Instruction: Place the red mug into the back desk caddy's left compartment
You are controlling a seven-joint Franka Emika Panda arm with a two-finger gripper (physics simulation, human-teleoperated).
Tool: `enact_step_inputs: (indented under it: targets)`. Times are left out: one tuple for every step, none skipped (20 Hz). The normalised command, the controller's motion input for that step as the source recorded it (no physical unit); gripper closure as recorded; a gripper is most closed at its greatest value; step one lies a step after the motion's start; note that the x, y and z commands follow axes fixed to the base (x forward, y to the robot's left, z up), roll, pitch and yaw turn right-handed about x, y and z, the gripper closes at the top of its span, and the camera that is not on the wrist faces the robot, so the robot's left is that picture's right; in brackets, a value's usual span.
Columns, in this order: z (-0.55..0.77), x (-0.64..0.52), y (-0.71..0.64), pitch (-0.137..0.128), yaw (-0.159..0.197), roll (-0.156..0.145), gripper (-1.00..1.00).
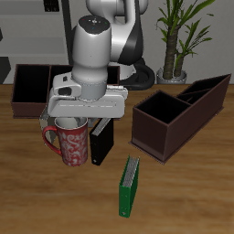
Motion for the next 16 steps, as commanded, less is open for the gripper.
enact_step_inputs:
  targets:
    - [0.97, -0.96, -0.38, -0.126, 0.11, -0.021, 1.0]
    - [0.5, -0.43, -0.25, -0.013, -0.048, 0.052, 1.0]
    - [0.56, -0.52, -0.27, -0.074, 0.038, -0.047, 1.0]
    - [0.45, -0.43, -0.16, -0.074, 0.019, -0.002, 1.0]
    - [0.57, -0.58, -0.24, -0.071, -0.026, 0.031, 1.0]
    - [0.54, -0.56, -0.27, -0.061, 0.012, -0.038, 1.0]
    - [0.58, -0.74, -0.26, -0.071, 0.004, 0.017, 1.0]
    - [0.44, -0.55, -0.13, -0.056, 0.017, 0.02, 1.0]
    - [0.42, -0.55, -0.21, -0.056, 0.017, -0.048, 1.0]
    - [0.38, -0.58, -0.12, -0.028, -0.027, -0.002, 1.0]
    - [0.31, -0.54, -0.1, -0.03, 0.049, 0.036, 1.0]
    - [0.02, 0.05, 0.07, 0.0, 0.0, 0.0, 1.0]
    - [0.41, -1.12, -0.39, -0.008, -0.002, -0.043, 1.0]
    - [0.01, 0.04, 0.06, 0.0, 0.0, 0.0, 1.0]
    - [0.18, -0.99, -0.45, -0.026, 0.048, -0.052, 1.0]
    - [0.02, -0.47, -0.18, 0.052, -0.013, 0.004, 1.0]
